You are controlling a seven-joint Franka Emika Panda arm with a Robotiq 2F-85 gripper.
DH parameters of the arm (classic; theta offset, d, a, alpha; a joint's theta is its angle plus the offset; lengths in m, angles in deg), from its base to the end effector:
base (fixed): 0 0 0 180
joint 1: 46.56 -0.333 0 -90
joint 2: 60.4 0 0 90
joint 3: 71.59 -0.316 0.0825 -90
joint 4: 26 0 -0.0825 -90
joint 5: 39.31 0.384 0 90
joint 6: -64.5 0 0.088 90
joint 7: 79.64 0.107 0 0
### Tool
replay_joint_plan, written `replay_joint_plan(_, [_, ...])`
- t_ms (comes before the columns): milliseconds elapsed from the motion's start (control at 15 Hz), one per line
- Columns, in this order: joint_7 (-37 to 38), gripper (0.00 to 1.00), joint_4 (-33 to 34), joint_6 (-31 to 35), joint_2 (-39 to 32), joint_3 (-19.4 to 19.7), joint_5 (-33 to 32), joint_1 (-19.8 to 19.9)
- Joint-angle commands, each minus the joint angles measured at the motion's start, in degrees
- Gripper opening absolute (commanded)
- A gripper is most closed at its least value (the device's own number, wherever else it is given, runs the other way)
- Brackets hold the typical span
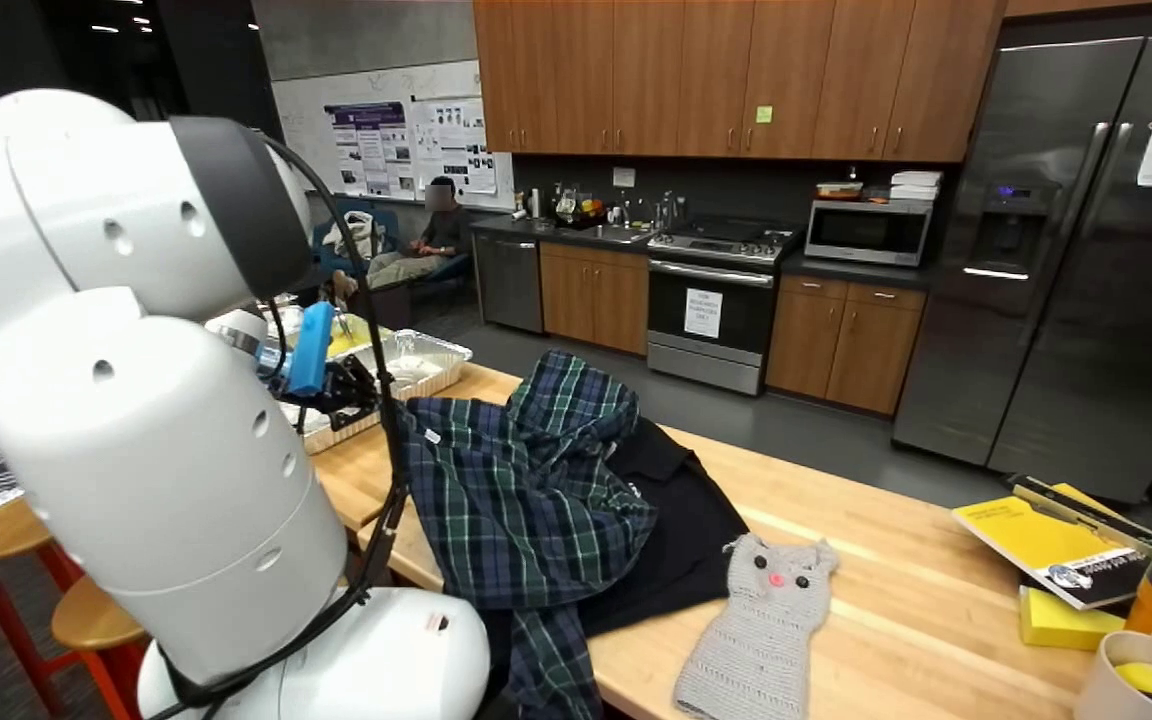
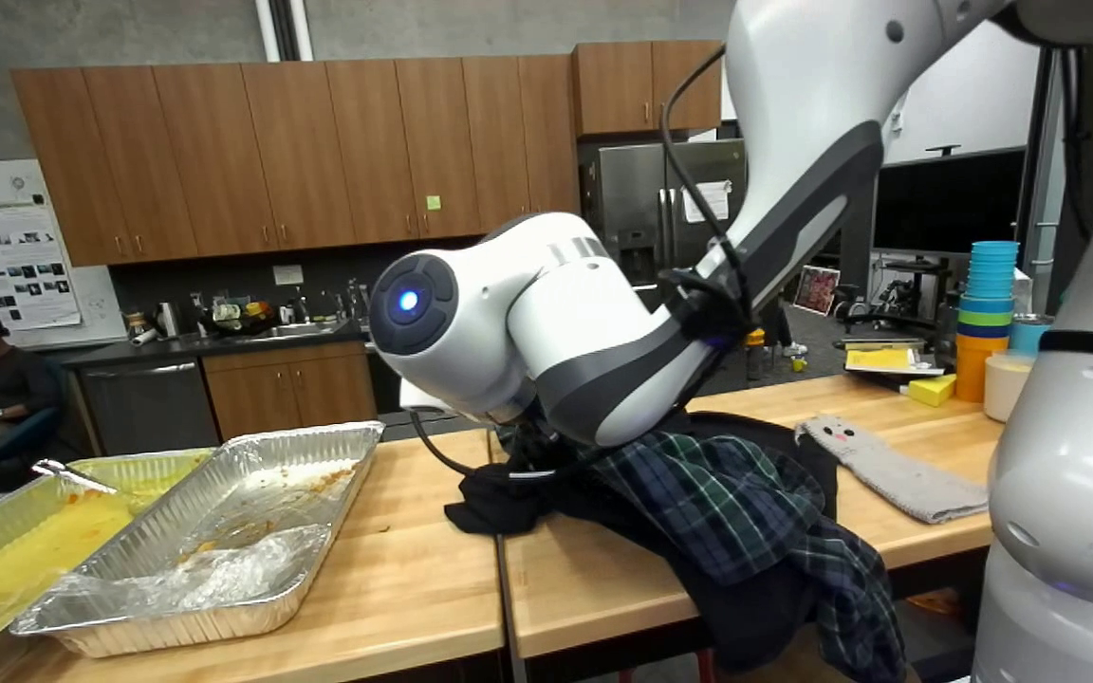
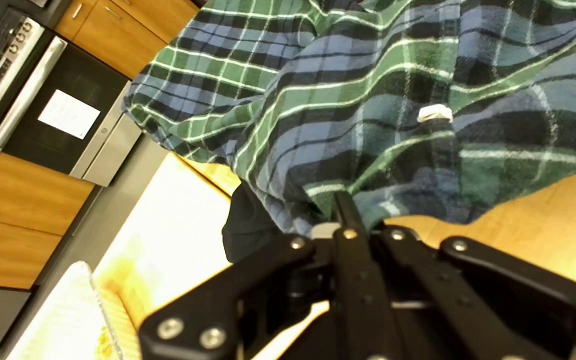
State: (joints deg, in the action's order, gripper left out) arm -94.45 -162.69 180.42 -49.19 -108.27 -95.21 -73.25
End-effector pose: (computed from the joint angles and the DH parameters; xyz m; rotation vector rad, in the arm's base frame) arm 0.2496 0.3959 0.3914 1.2697 1.7866 0.2153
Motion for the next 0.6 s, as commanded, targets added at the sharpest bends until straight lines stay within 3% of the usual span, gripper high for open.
replay_joint_plan(0, [1.71,0.01,6.37,-6.75,-8.61,-1.90,-4.13,-0.82])
replay_joint_plan(267, [2.77,0.01,10.07,-11.97,-15.46,-2.45,-7.18,-1.79])
replay_joint_plan(333, [2.96,0.28,10.68,-12.82,-16.43,-2.30,-7.31,-2.11])
replay_joint_plan(533, [3.47,0.38,11.29,-12.67,-17.40,-1.76,-6.59,-2.25])
